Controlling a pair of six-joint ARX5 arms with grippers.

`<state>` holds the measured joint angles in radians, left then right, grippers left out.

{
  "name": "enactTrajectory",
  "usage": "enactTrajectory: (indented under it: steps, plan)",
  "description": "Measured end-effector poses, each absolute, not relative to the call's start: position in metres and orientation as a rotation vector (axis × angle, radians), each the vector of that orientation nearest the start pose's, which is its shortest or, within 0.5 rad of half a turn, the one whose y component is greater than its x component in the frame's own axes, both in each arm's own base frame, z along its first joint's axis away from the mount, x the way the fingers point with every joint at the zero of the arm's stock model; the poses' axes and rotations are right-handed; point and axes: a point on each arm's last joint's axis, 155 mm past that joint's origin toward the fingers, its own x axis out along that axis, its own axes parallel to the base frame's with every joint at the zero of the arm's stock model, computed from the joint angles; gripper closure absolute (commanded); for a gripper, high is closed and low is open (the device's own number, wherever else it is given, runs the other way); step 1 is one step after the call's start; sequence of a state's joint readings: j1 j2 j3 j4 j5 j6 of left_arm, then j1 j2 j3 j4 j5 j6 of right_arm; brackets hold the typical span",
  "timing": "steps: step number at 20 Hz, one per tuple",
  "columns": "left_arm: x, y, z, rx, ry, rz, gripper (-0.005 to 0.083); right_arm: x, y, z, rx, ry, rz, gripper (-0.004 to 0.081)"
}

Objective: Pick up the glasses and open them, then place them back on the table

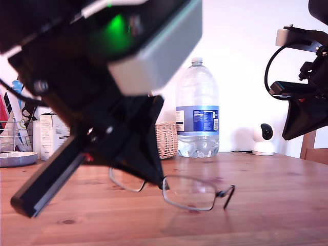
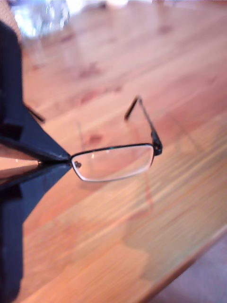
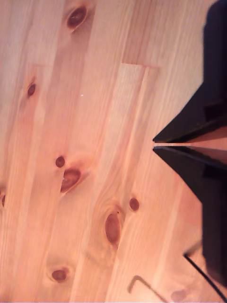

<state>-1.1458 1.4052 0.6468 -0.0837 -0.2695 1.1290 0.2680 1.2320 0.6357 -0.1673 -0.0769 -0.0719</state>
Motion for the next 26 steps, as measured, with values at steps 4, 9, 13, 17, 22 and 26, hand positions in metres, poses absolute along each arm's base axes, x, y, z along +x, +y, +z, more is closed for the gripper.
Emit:
enactTrajectory:
  steps: [4, 9, 13, 17, 22, 26]
  plan:
    - [0.195, -0.299, 0.049, 1.549, 0.174, -1.205, 0.0795, 0.334, 0.106, 0.091, -0.141, 0.750, 0.355, 0.0780]
    - [0.185, -0.299, 0.042, 1.496, 0.194, -1.302, 0.0795, 0.334, 0.106, 0.091, -0.135, 0.751, 0.353, 0.0780]
    - [0.180, -0.295, 0.037, 1.464, 0.227, -1.355, 0.0795, 0.334, 0.107, 0.092, -0.121, 0.752, 0.352, 0.0780]
    - [0.187, -0.288, 0.035, 1.427, 0.259, -1.361, 0.0794, 0.333, 0.110, 0.092, -0.116, 0.753, 0.366, 0.0780]
    - [0.188, -0.287, 0.035, 1.381, 0.270, -1.389, 0.0783, 0.333, 0.110, 0.092, -0.116, 0.752, 0.366, 0.0780]
    - [0.187, -0.286, 0.030, 1.363, 0.289, -1.410, 0.0745, 0.333, 0.110, 0.092, -0.116, 0.751, 0.366, 0.0780]
